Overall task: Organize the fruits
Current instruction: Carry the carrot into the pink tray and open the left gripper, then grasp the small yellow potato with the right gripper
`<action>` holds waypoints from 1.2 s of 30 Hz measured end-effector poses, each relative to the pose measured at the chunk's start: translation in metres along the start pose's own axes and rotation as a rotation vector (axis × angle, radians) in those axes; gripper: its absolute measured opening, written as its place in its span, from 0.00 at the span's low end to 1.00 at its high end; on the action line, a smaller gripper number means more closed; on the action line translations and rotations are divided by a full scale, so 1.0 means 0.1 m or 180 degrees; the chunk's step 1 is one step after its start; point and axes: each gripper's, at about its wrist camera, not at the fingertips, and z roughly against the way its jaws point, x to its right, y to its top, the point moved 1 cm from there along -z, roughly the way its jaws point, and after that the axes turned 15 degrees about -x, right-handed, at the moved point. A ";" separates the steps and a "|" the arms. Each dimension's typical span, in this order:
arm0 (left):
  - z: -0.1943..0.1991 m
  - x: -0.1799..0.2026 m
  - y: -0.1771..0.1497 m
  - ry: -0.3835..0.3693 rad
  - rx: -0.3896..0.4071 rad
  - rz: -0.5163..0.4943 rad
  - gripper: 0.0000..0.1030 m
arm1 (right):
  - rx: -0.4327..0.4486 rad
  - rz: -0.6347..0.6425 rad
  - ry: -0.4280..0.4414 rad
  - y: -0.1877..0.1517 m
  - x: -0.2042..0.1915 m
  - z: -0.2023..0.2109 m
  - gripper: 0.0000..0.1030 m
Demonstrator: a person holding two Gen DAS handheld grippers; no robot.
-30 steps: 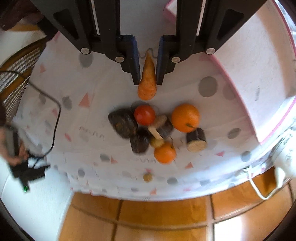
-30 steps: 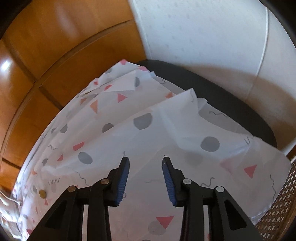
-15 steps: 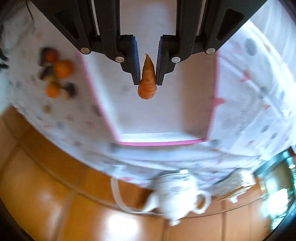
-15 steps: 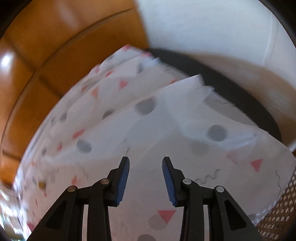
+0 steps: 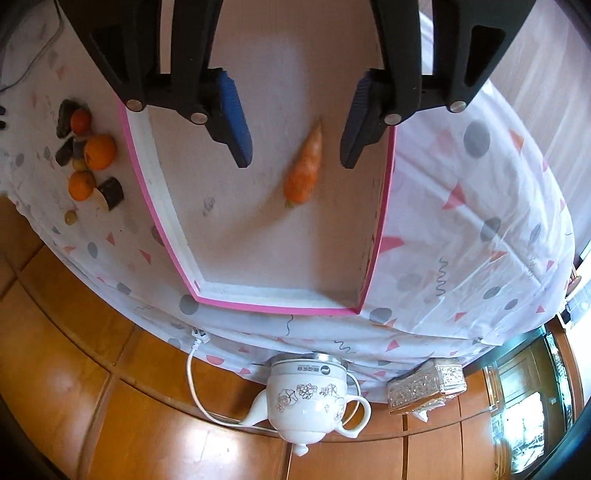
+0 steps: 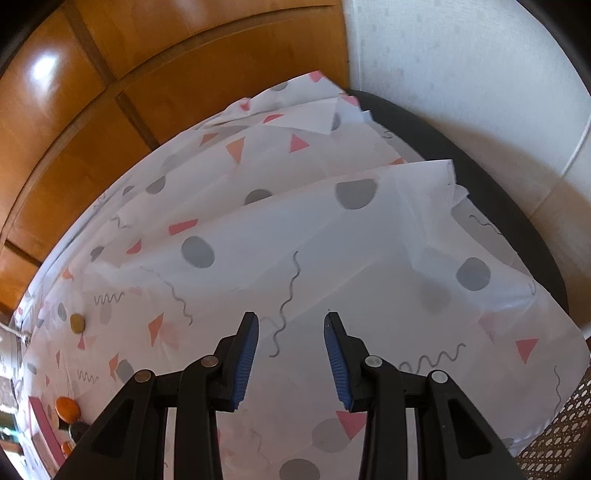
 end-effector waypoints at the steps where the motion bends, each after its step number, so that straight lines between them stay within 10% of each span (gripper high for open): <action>1: 0.04 0.01 -0.05 0.0014 0.0040 -0.0014 0.61 | -0.0018 0.0042 0.0016 -0.01 -0.03 -0.01 0.36; 18: 0.24 0.03 -0.43 0.0270 0.0246 0.0024 0.88 | -0.0586 0.1533 0.0229 -0.57 -1.13 -0.37 0.36; 36: 0.23 -0.41 -0.39 0.0409 0.0237 0.0596 0.93 | -0.0341 0.1753 0.0409 -0.37 -2.52 -0.56 0.36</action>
